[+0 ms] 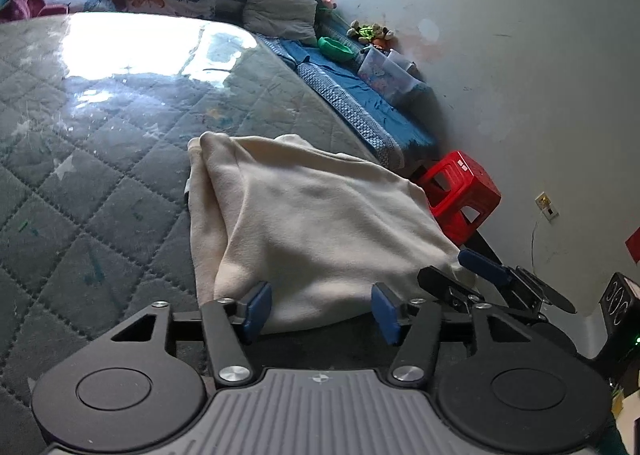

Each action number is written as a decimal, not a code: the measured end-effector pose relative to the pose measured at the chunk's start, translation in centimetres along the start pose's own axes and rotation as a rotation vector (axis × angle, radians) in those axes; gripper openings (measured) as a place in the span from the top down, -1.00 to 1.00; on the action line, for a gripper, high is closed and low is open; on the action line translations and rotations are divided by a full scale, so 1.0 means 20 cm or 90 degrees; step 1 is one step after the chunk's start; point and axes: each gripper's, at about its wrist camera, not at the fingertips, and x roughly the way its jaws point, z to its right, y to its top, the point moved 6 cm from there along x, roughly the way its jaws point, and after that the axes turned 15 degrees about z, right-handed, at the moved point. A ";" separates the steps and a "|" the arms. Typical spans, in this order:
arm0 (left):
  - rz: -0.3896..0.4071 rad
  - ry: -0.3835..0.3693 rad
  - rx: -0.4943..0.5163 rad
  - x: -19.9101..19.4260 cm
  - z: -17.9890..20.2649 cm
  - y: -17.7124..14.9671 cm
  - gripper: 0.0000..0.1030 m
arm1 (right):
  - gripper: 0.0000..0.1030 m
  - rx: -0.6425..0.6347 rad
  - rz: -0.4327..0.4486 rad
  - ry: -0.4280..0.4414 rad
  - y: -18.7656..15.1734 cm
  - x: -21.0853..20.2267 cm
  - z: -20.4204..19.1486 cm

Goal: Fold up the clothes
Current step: 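Open both grippers and release the folded sweatshirt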

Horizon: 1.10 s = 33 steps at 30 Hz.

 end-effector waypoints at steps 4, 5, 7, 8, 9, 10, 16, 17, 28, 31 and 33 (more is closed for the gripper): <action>0.007 0.003 0.007 -0.03 0.00 0.00 -0.37 | -0.77 0.009 0.007 -0.006 0.00 -0.02 -0.02; 0.010 0.004 0.011 -0.04 0.01 0.00 -0.40 | -0.82 0.011 0.010 -0.009 0.00 -0.02 -0.02; 0.016 0.007 0.020 -0.06 0.01 0.00 -0.49 | -0.94 0.015 0.015 -0.015 0.01 -0.04 -0.03; 0.020 0.010 0.025 -0.07 0.01 0.00 -0.56 | -0.99 0.017 0.018 -0.019 0.01 -0.05 -0.03; 0.024 0.013 0.030 -0.08 0.01 0.00 -0.60 | -1.00 0.015 0.023 -0.025 0.01 -0.06 -0.03; 0.028 0.015 0.035 -0.09 0.01 0.00 -0.66 | -1.00 0.014 0.028 -0.030 0.02 -0.07 -0.03; 0.046 0.028 0.053 -0.14 0.00 -0.01 -0.86 | -1.00 0.022 0.042 -0.052 0.02 -0.12 -0.04; 0.048 0.029 0.053 -0.15 0.00 -0.01 -0.89 | -1.00 0.021 0.042 -0.057 0.02 -0.13 -0.04; 0.050 0.060 0.072 -0.22 -0.05 -0.07 -1.00 | -1.00 0.024 0.033 -0.077 -0.04 -0.20 -0.11; 0.048 0.070 0.080 -0.23 -0.06 -0.09 -1.00 | -1.00 0.036 0.036 -0.081 -0.06 -0.22 -0.12; 0.047 0.076 0.085 -0.24 -0.06 -0.10 -1.00 | -1.00 0.044 0.036 -0.083 -0.07 -0.24 -0.13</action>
